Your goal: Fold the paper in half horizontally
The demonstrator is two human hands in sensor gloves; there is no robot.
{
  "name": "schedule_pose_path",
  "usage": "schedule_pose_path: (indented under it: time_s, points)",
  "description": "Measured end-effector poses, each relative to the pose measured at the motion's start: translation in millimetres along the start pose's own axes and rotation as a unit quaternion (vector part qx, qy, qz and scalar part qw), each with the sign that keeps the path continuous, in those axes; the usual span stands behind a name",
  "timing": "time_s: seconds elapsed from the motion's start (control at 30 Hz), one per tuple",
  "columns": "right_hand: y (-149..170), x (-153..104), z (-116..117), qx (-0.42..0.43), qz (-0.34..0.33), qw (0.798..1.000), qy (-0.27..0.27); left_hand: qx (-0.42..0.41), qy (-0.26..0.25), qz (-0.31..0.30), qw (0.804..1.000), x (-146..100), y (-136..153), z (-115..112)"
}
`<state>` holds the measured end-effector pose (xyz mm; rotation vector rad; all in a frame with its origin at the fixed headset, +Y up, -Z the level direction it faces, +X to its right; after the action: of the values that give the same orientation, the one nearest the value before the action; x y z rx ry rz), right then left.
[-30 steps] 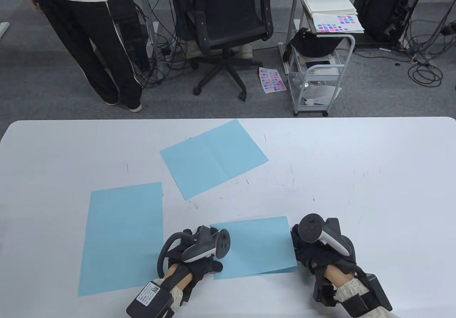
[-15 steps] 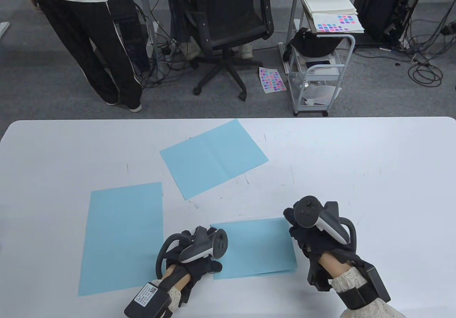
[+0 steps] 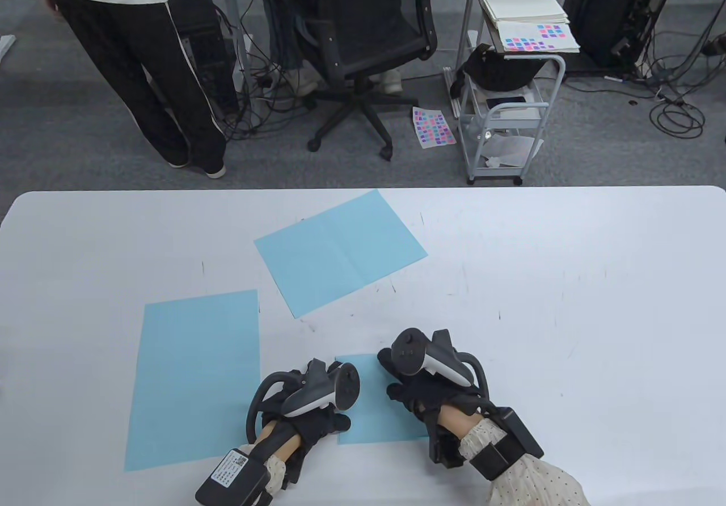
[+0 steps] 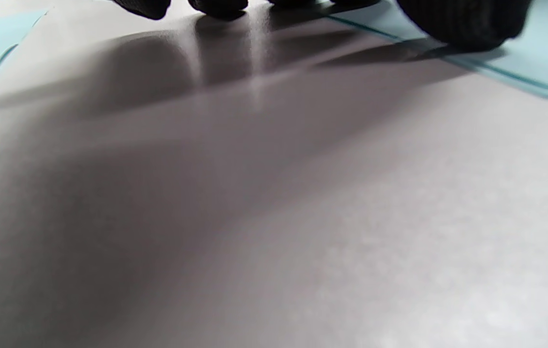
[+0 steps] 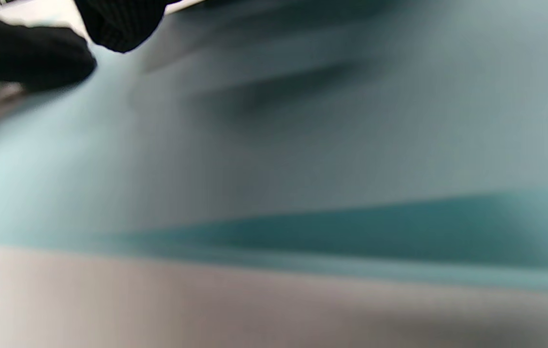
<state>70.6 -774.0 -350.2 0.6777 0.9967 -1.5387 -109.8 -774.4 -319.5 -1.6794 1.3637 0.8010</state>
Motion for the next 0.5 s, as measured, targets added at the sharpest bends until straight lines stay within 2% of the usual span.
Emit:
schedule_pose_path:
  time_s: [0.23, 0.5]
  points:
    - [-1.8, 3.8, 8.4, -0.018, 0.010, 1.000, -0.002, -0.014, 0.018, -0.006, 1.000, 0.1, 1.5, -2.7]
    - [-3.8, 3.7, 9.8, -0.031, 0.014, 0.999, -0.002, -0.005, 0.014, 0.001, 1.000, -1.2, 2.1, -2.5]
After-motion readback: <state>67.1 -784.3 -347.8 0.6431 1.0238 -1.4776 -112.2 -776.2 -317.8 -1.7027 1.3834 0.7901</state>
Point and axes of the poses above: the tracker on the back of each hand, its own y axis roughly to the little-finger side, its own x axis roughly from the wrist to the fingertips, z = x × y, the point moved 1 cm from there along x, roughly from the wrist to the fingertips, and after that the axes turned 11 degrees about -x, right-handed, at the moved point
